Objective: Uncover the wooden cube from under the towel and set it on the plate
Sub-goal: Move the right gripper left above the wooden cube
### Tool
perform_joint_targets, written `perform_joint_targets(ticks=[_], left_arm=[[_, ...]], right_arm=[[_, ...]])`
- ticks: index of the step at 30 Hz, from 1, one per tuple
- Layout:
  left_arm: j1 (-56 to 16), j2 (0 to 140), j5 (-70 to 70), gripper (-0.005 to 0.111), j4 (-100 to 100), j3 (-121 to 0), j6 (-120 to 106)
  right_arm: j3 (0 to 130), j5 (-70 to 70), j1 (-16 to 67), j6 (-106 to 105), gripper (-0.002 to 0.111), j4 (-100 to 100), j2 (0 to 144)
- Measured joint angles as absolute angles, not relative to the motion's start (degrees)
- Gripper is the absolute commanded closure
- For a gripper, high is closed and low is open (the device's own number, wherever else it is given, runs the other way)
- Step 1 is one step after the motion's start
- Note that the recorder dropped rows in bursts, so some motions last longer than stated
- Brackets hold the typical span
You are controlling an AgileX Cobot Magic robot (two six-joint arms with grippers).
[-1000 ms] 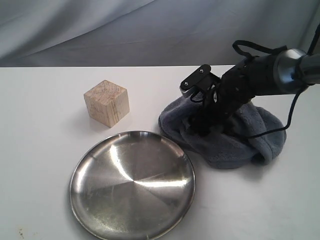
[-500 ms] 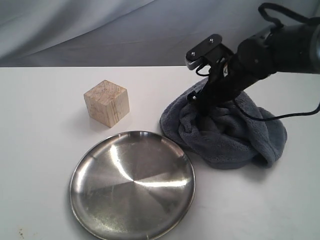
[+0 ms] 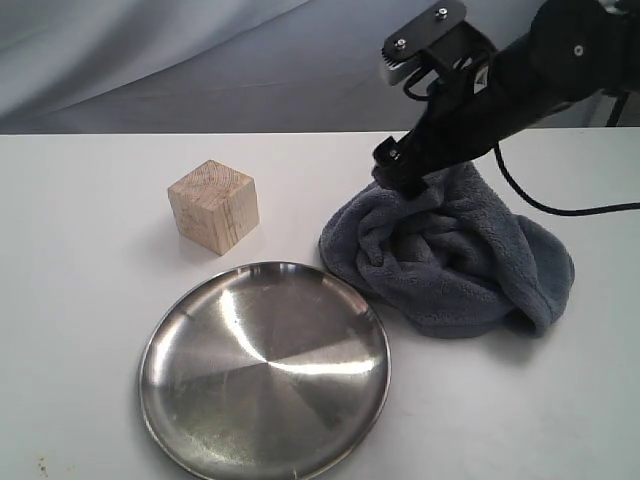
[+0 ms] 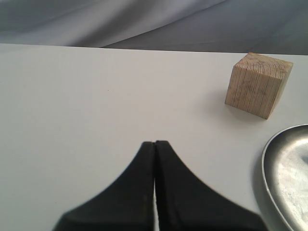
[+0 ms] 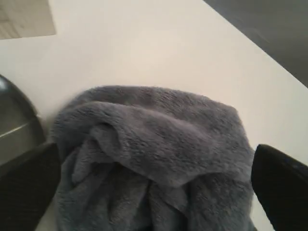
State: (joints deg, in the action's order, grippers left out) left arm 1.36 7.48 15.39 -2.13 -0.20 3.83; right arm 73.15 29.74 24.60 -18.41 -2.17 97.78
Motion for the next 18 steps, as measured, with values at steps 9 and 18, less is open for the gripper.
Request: perform_joint_targets(ticks=[9,18], left_arm=[[1.4,7.5,15.4,0.105,-2.1,-0.2,3.8],[1.4,7.5,15.4,0.105,-2.1,-0.2,3.8]], right_arm=[[73.2,14.3,45.2,-35.7,0.108,8.0,97.8],[83.7,11.8,41.4,-35.4,0.108,16.4,108.6]])
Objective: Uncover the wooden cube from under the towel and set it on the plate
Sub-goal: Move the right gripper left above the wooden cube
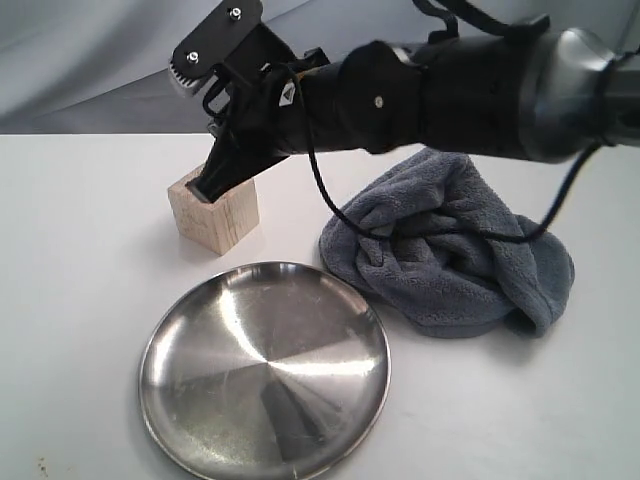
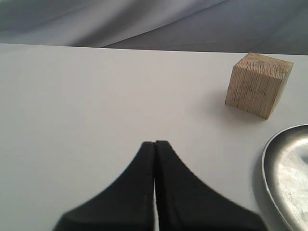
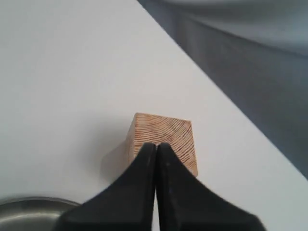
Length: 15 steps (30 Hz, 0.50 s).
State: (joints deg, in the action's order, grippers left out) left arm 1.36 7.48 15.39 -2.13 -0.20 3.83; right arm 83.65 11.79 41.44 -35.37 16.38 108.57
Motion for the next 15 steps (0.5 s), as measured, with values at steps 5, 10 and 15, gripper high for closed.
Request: perform_joint_targets(ticks=[5,10,15], left_arm=[[1.4,7.5,15.4,0.105,-2.1,-0.2,3.8],[1.4,7.5,15.4,0.105,-2.1,-0.2,3.8],[1.4,7.5,15.4,0.105,-2.1,-0.2,3.8]], right_arm=[[97.9,30.7,38.1,-35.4,0.108,20.9,114.8],[111.1,44.8,34.6,-35.4,0.108,26.5,118.4],[116.5,45.0,32.4,-35.4,0.108,28.0,119.5]])
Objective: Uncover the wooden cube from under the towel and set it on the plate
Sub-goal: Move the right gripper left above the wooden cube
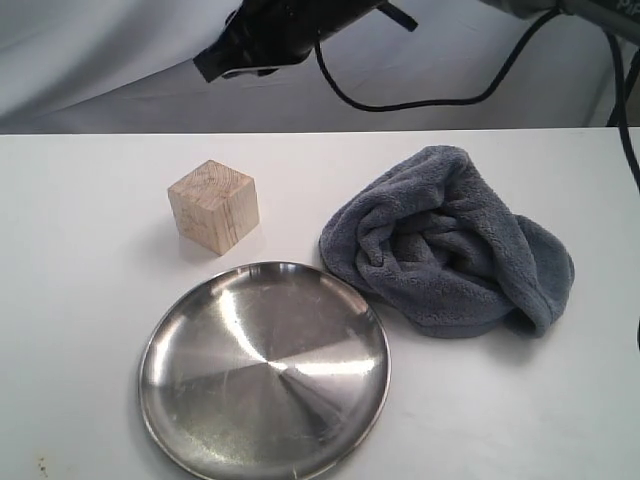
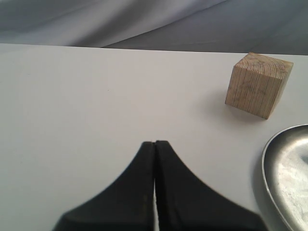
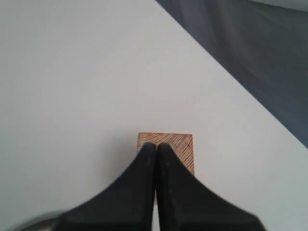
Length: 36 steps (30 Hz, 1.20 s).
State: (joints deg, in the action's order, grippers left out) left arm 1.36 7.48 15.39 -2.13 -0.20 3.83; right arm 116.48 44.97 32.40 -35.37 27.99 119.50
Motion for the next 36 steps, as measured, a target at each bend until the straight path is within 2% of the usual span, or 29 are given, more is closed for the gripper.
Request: perform_joint_targets(ticks=[6,9,11,13,16,27,36], left_arm=[[1.4,7.5,15.4,0.105,-2.1,-0.2,3.8],[1.4,7.5,15.4,0.105,-2.1,-0.2,3.8],[1.4,7.5,15.4,0.105,-2.1,-0.2,3.8],[1.4,7.5,15.4,0.105,-2.1,-0.2,3.8],[1.4,7.5,15.4,0.105,-2.1,-0.2,3.8],[1.4,7.5,15.4,0.105,-2.1,-0.2,3.8],[1.4,7.5,15.4,0.105,-2.1,-0.2,3.8]], right_arm=[[116.8,43.2,32.3,-35.4,0.108,28.1,120.6],[116.8,43.2,32.3,-35.4,0.095,28.1,120.7],[116.8,43.6,32.3,-35.4,0.078,28.1,120.7],[116.8,44.4,32.3,-35.6,0.052,28.1,121.2],[116.8,45.5,32.5,-36.0,0.005,27.0,122.2],[116.8,40.7,37.0,-37.7,0.003,23.7,124.8],[116.8,38.2,37.2,-36.9,0.003,21.3,126.3]])
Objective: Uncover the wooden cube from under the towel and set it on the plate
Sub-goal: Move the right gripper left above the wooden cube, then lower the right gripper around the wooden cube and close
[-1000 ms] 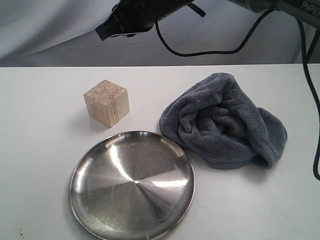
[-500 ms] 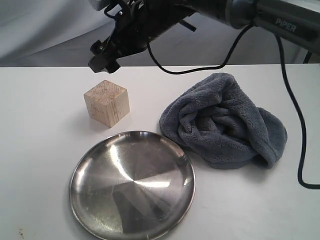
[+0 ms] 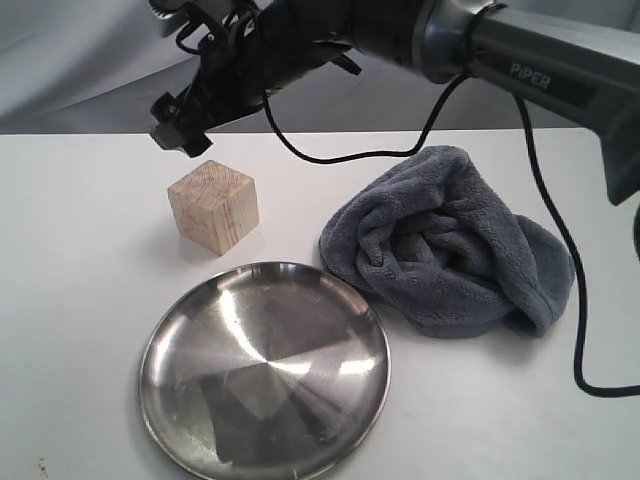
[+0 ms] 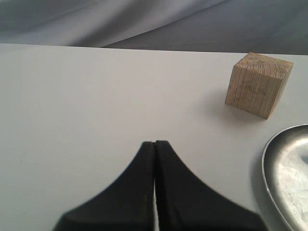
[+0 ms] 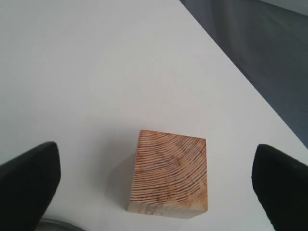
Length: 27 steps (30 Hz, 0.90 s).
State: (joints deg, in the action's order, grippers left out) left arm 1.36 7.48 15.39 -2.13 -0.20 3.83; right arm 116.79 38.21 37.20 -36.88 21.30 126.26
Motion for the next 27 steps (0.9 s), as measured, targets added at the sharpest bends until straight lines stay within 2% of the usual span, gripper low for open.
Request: perform_joint_targets(ticks=[10,27], left_arm=[[1.4,7.5,15.4,0.105,-2.1,-0.2,3.8],[1.4,7.5,15.4,0.105,-2.1,-0.2,3.8]], right_arm=[[116.8,34.3,37.2,-37.0,0.003,19.9,132.5],[116.8,31.0,37.2,-37.1,0.003,20.5,135.3]])
